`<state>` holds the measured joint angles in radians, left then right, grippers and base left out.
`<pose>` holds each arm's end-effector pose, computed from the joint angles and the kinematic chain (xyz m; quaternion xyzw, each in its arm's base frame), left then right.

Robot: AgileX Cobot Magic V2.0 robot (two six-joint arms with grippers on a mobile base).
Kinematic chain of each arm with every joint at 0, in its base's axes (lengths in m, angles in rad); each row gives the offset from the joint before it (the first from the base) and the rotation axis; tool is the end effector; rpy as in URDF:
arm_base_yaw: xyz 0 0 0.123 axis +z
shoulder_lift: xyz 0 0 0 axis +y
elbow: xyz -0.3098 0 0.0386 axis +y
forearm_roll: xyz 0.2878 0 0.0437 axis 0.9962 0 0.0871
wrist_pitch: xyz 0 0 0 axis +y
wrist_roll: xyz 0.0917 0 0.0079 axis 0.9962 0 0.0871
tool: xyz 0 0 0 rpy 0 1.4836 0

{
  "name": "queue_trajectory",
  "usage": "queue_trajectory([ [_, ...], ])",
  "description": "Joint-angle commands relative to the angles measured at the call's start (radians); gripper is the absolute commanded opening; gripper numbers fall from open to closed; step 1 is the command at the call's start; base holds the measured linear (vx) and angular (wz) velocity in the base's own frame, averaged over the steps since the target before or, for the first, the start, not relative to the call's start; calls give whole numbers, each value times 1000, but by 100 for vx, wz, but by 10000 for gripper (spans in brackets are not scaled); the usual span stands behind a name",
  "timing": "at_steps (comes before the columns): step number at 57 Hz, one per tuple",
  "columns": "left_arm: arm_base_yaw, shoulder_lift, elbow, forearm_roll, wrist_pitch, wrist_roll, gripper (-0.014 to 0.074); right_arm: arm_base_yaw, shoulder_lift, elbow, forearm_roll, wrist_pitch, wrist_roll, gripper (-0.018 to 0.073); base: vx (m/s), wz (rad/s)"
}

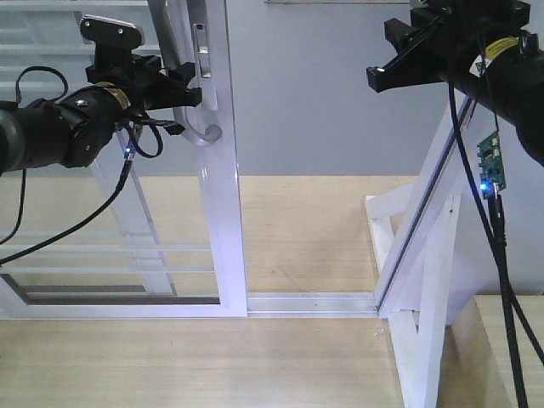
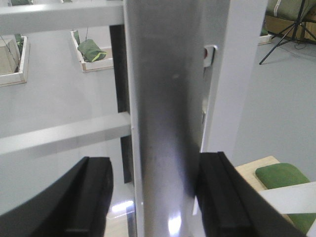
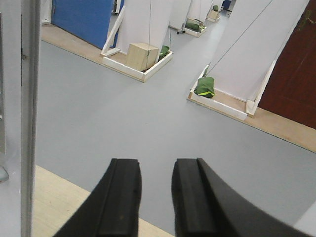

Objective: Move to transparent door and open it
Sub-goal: 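Release the handle with the right gripper and grasp it with the left, then push the handle with the left gripper to slide the panel further open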

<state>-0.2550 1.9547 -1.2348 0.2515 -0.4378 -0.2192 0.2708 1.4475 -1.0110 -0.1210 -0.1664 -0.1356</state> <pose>0.4684 -0.1321 0.2200 0.1352 0.7642 -0.1178 0.6196 0.3560 0.1007 0.3362 -0.2060 0.7410 0.0128 0.6390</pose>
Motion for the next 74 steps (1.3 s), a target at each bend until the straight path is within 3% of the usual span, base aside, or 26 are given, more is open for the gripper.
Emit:
queue_trajectory([
  [1,-5,-41,-57,-22,-68,-7,448,-6,-39,-28,-2,-82,-7,266,0,0],
  [22,-1,-43,-65,-22,-6,-4,347,-6,-39,-28,-2,-81,-7,266,0,0],
  [74,134,-143,-63,-14,116,21,344,-6,-39,-28,-1,-94,-6,266,0,0],
])
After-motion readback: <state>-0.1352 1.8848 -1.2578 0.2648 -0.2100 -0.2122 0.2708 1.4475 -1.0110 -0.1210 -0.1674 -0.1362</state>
